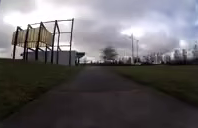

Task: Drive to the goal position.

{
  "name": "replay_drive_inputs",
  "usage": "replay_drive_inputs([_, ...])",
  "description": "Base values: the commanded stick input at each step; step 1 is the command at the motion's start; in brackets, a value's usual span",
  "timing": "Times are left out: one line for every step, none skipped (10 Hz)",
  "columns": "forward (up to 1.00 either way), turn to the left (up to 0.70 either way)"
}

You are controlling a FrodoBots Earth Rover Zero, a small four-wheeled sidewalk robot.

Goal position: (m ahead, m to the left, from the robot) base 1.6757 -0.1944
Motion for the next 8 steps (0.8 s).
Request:
replay_drive_inputs([0.00, 0.00])
replay_drive_inputs([0.00, 0.00])
replay_drive_inputs([0.03, 0.00])
replay_drive_inputs([0.18, 0.00])
replay_drive_inputs([0.32, 0.00])
replay_drive_inputs([0.47, 0.00])
replay_drive_inputs([0.61, 0.00])
replay_drive_inputs([0.76, 0.00])
